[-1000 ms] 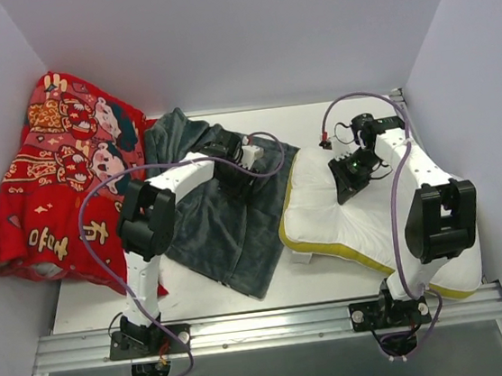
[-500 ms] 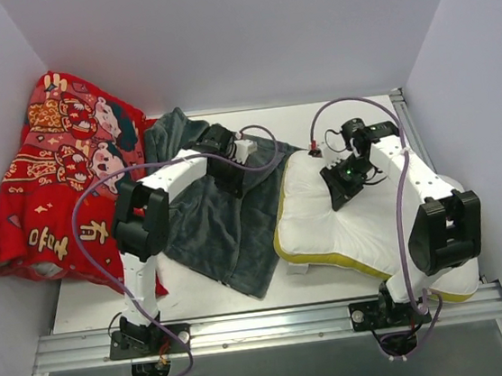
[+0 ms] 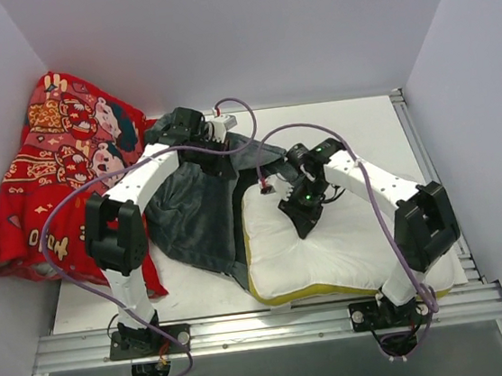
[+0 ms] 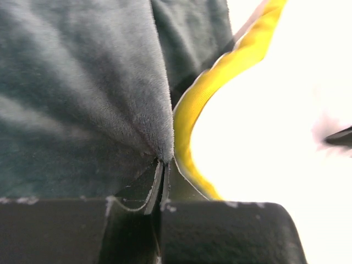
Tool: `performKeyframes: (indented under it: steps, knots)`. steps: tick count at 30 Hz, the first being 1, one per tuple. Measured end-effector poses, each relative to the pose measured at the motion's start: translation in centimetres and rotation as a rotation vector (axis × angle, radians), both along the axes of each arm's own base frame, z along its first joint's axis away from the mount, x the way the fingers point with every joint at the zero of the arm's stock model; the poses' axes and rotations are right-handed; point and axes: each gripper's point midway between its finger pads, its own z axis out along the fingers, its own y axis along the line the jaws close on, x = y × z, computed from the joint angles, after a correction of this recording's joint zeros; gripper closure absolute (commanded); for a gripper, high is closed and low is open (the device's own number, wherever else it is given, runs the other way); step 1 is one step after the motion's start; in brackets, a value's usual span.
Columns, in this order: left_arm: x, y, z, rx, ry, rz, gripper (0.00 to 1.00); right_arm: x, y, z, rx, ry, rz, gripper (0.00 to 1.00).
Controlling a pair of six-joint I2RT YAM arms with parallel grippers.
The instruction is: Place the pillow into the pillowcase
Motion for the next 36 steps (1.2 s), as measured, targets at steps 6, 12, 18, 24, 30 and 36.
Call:
performKeyframes:
  steps: [6, 12, 18, 24, 30, 36]
  knots:
    - [-1.4, -0.3, -0.1, -0.032, 0.033, -0.035, 1.00, 0.0, 1.8, -1.7, -0.038, 0.078, 0.059, 1.00]
    - [-3.8, 0.3, 0.0, -0.040, 0.048, -0.073, 1.00, 7.1, 2.4, 0.0, -0.004, 0.030, -0.086, 1.00]
    - [-4.9, 0.5, 0.9, -0.055, 0.022, -0.109, 1.00, 12.9, 3.0, 1.8, 0.033, -0.057, -0.166, 1.00]
    - [-5.8, 1.1, 0.6, -0.039, 0.041, -0.144, 1.00, 10.7, 3.4, -3.1, -0.059, 0.067, -0.154, 1.00]
    - [-6.6, 2.5, 0.1, -0.020, 0.040, -0.205, 0.99, 13.2, 1.7, -2.7, -0.028, 0.115, -0.385, 1.00]
    - [-6.8, 3.4, -0.9, 0.002, -0.024, -0.284, 0.98, 16.6, 0.0, -2.9, 0.023, 0.122, -0.625, 1.00]
